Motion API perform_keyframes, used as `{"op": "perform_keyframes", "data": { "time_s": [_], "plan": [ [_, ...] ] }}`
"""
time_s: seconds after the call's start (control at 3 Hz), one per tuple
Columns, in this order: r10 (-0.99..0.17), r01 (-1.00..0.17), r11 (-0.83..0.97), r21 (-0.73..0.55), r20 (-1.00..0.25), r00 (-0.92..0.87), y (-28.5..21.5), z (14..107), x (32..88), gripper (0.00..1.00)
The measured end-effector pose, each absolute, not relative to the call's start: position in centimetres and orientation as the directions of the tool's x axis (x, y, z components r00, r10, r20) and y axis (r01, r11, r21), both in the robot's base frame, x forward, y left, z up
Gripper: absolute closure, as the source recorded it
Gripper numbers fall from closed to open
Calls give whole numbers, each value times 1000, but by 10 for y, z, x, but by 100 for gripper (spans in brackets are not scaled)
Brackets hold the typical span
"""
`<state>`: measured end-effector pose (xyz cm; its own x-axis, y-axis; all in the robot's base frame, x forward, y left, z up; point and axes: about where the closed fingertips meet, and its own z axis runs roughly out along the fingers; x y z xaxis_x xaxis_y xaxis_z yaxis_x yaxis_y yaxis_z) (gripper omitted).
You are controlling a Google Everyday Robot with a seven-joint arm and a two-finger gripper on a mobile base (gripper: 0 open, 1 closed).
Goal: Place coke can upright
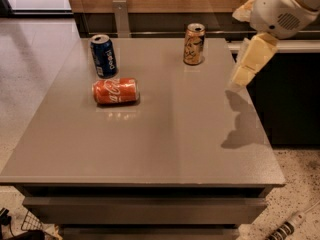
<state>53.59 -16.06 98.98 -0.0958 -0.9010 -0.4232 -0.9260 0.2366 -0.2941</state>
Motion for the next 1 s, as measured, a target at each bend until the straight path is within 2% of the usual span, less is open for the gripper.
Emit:
{"op": "perform_keyframes", "data": {
  "time_s": [0.33,1.0],
  "plan": [
    [-903,-930,227,-288,-420,-90,-124,984,568,0],
    [-946,-940,211,-268,-298,-128,-45,954,612,0]
  ]
}}
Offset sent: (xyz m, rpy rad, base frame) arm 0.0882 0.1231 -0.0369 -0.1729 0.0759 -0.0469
